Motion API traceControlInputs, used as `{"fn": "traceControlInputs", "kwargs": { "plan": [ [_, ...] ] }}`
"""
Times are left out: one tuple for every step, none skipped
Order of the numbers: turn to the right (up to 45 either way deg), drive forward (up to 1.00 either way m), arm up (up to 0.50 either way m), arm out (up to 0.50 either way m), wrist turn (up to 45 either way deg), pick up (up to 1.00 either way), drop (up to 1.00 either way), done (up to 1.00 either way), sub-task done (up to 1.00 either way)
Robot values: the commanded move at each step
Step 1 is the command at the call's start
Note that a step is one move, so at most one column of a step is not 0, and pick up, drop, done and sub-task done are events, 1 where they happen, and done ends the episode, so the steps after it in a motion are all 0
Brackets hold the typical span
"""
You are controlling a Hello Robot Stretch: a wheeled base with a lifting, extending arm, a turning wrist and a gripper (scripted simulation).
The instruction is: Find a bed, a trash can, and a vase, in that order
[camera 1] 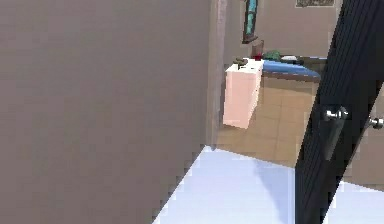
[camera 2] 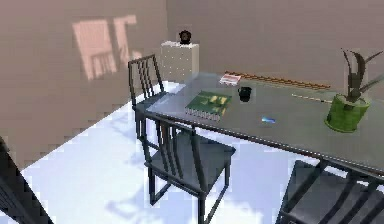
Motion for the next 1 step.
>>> {"fn": "traceControlInputs", "kwargs": {
  "plan": [
    [3.0, 0.0, 0.0, 0.0, 0.0, 0.0, 0.0, 0.0, 0.0]
  ]
}}
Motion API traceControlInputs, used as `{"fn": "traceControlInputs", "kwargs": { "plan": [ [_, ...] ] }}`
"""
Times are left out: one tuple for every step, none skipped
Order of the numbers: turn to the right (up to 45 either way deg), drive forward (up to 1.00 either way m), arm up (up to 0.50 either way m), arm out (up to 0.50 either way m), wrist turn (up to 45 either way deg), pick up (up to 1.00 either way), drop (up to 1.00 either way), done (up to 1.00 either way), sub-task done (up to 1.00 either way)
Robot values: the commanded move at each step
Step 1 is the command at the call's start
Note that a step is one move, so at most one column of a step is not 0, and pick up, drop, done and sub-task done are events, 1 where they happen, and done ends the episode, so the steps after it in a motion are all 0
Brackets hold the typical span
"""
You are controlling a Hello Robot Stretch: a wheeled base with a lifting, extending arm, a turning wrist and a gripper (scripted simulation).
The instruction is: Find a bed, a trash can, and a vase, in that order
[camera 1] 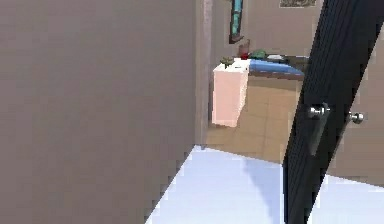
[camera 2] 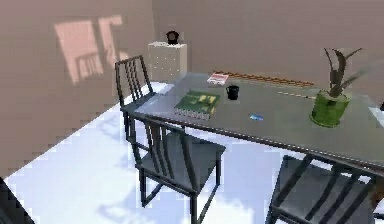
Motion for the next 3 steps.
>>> {"fn": "traceControlInputs", "kwargs": {
  "plan": [
    [0.0, 0.95, 0.0, 0.0, 0.0, 0.0, 0.0, 0.0, 0.0],
    [21.0, 0.0, 0.0, 0.0, 0.0, 0.0, 0.0, 0.0, 0.0],
    [0.0, 1.0, 0.0, 0.0, 0.0, 0.0, 0.0, 0.0, 0.0]
  ]
}}
